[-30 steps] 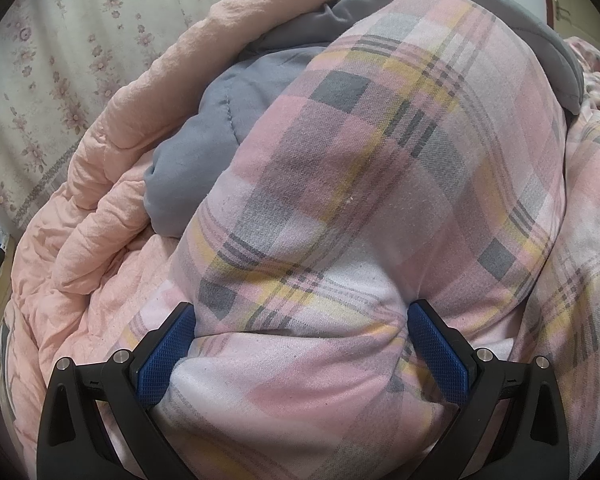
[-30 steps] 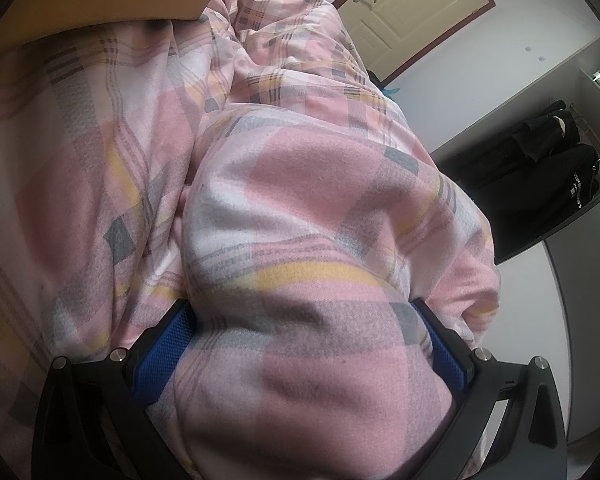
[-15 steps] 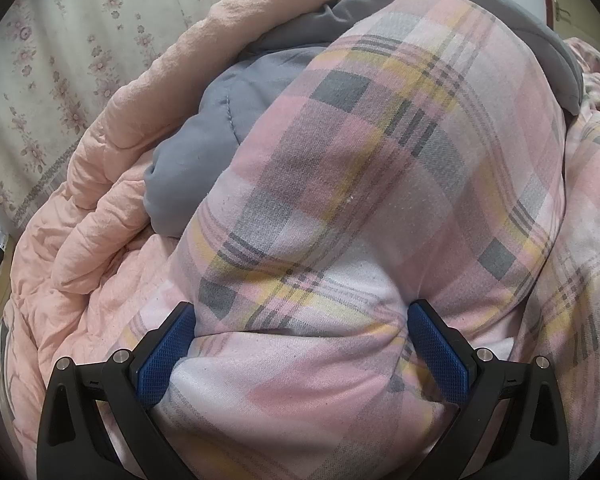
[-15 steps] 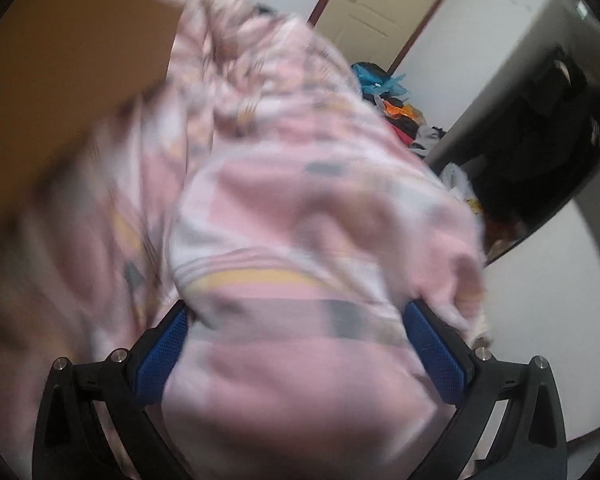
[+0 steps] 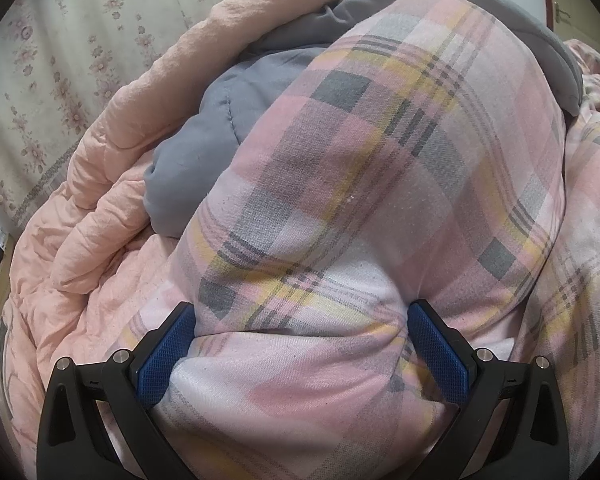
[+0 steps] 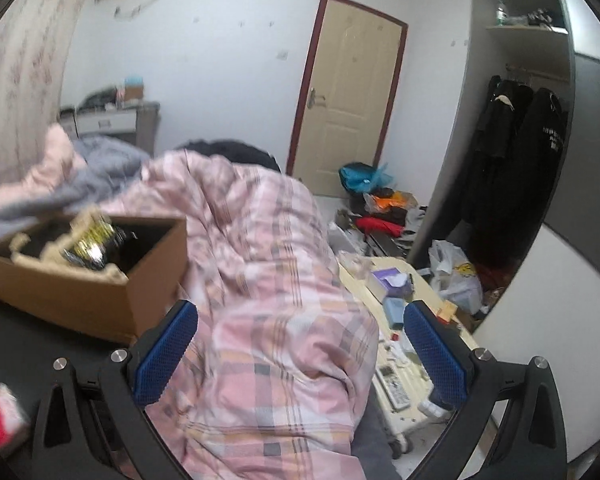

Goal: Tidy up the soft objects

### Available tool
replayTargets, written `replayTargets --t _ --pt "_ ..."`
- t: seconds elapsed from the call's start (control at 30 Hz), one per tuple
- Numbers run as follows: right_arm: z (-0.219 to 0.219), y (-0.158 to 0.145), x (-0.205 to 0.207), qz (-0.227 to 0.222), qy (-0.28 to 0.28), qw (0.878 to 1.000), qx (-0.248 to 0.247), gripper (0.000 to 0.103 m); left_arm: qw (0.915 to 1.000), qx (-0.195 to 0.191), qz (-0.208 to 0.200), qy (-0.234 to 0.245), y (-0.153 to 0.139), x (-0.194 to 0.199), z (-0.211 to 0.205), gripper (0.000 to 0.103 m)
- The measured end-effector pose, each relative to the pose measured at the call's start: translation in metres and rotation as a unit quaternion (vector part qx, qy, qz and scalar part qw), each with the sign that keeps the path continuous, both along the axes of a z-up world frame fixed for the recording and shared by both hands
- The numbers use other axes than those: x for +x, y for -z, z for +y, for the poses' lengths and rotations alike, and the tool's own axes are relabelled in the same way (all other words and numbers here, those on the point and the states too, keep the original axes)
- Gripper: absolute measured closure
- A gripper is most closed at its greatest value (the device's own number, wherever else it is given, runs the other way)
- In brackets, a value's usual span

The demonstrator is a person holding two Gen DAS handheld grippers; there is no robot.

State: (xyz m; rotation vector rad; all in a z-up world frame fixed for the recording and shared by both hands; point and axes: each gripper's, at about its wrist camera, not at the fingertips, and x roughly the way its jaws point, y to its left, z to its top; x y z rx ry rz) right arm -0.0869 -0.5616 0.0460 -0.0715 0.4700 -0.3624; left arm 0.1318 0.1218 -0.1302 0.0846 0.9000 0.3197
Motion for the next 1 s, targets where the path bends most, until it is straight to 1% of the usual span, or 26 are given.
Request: replayTargets --t 0.07,0.13,0.2,0.23,0.27,0.33,0.4,0.5,0.53,0.57,0.63,0.7,0.77,0.8,0.87,0.9,0.93,0.97,1.0 --pt "-0.008 0.003 -0.002 -0.010 -0.004 0.999 0.030 0.001 1.0000 0.009 0.000 -0.001 0.003 -0.001 -0.004 0.000" --pt "-0.014 0.005 -0.006 -0.033 -0.040 0.995 0.080 0.001 1.0000 0.008 0.001 -0.001 0.004 -0.001 -0.004 0.000" --pt "-0.015 0.004 -0.014 -0.055 -0.104 0.982 0.151 0.001 1.0000 0.007 -0.003 -0.001 0.006 -0.002 -0.005 0.000" --pt "-0.011 0.004 -0.013 -0.056 -0.139 0.972 0.181 0.001 1.0000 0.006 -0.004 -0.002 0.006 -0.002 -0.005 0.000" --pt "-0.007 0.003 -0.012 -0.051 -0.156 0.968 0.189 0.001 1.0000 0.005 -0.004 -0.001 0.007 -0.001 -0.004 0.000" --pt "0.008 0.002 -0.010 -0.041 -0.173 0.968 0.178 0.001 1.0000 -0.006 0.001 -0.002 0.010 0.003 0.000 0.000" --pt "0.019 0.003 -0.008 -0.041 -0.183 0.968 0.169 0.001 0.9999 -0.011 -0.004 -0.002 0.008 0.001 0.001 0.000" --pt "0.027 0.007 -0.003 -0.035 -0.195 0.965 0.172 0.001 0.9997 0.006 0.018 -0.017 0.005 0.002 -0.006 0.000" --pt "0.029 0.007 -0.004 -0.033 -0.196 0.965 0.171 0.001 0.9994 0.016 0.025 -0.014 0.004 0.002 -0.009 0.000" --pt "0.032 0.009 -0.005 -0.031 -0.194 0.967 0.164 0.001 0.9993 0.015 0.032 -0.015 0.003 0.002 -0.010 0.000" --pt "0.041 0.011 -0.002 -0.022 -0.183 0.973 0.141 0.001 0.9992 -0.003 0.038 -0.013 -0.001 0.000 -0.006 0.000" --pt "0.045 0.012 -0.008 -0.014 -0.173 0.978 0.112 0.001 0.9987 -0.033 0.035 -0.015 -0.012 -0.007 -0.001 0.000" --pt "0.051 0.011 -0.010 -0.006 -0.165 0.983 0.083 0.001 0.9977 -0.067 -0.004 -0.007 -0.042 -0.021 -0.001 0.000" --pt "0.056 0.012 -0.009 -0.002 -0.161 0.984 0.069 0.001 0.9959 -0.081 -0.038 0.006 -0.066 -0.031 -0.006 0.000" --pt "0.060 0.012 -0.007 0.009 -0.155 0.986 0.053 0.001 0.9903 -0.095 -0.097 0.033 -0.108 -0.048 -0.020 0.000" --pt "0.062 0.012 -0.007 0.014 -0.155 0.987 0.048 0.001 0.9851 -0.104 -0.127 0.051 -0.129 -0.057 -0.029 0.000" --pt "0.065 0.012 -0.006 0.019 -0.156 0.987 0.041 0.001 0.9770 -0.122 -0.158 0.076 -0.151 -0.068 -0.038 0.000" --pt "0.067 0.013 -0.008 0.022 -0.158 0.987 0.037 0.001 0.9665 -0.142 -0.186 0.105 -0.172 -0.078 -0.049 0.000" --pt "0.070 0.013 -0.007 0.025 -0.161 0.986 0.033 0.001 0.9594 -0.155 -0.200 0.125 -0.186 -0.084 -0.056 0.000"
